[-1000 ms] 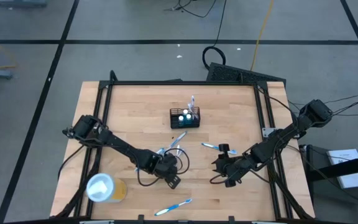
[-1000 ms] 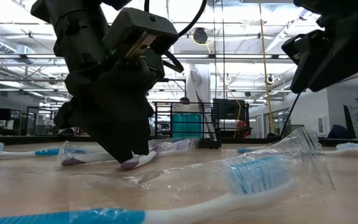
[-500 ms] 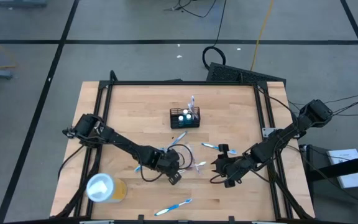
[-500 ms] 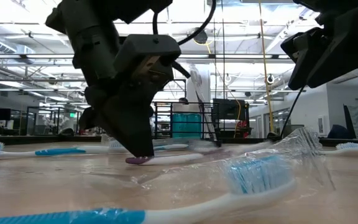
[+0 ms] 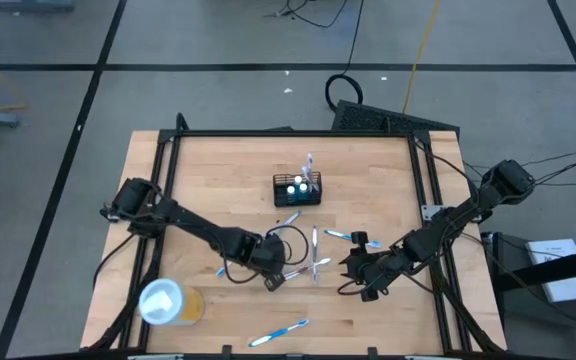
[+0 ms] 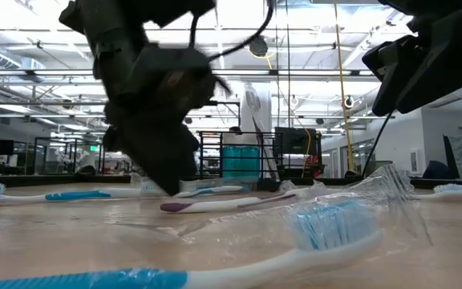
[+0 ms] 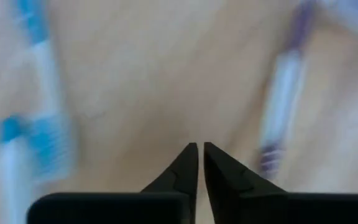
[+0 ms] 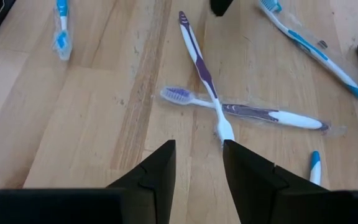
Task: Pick & Place toothbrushing station
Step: Put the purple toothbrush into the black organizer
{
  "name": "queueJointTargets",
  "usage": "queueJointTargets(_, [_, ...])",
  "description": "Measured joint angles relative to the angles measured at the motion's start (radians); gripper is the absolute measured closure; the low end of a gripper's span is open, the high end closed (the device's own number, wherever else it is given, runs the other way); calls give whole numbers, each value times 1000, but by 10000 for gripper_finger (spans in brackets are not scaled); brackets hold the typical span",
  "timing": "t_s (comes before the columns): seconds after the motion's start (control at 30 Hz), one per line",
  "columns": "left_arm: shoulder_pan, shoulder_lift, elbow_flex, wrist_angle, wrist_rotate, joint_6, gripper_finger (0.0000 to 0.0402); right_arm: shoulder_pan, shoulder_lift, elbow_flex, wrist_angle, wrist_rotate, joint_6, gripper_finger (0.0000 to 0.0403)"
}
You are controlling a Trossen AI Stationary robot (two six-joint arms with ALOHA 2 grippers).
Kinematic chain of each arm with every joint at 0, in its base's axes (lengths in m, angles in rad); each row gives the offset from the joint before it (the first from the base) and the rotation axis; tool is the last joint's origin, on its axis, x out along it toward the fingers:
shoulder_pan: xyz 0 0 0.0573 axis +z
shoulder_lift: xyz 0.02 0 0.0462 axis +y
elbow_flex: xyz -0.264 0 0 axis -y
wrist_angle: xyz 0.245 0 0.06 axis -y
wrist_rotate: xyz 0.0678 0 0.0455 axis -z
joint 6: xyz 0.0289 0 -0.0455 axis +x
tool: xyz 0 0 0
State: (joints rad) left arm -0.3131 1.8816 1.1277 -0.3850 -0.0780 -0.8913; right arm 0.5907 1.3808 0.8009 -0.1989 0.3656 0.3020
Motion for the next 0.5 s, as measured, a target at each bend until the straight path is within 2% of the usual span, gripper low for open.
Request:
queueJointTargets(0.17, [-16, 5, 2, 97, 21, 29, 328, 0, 0, 0, 0, 1, 0, 275])
queueJointTargets(0.3, [-15, 6, 3, 95, 24, 45, 290, 0, 0, 0, 0, 1, -2, 275])
queueJointTargets(0.5, [-33, 6, 5, 191, 11, 95, 241, -1, 0, 0, -2, 2, -3, 275])
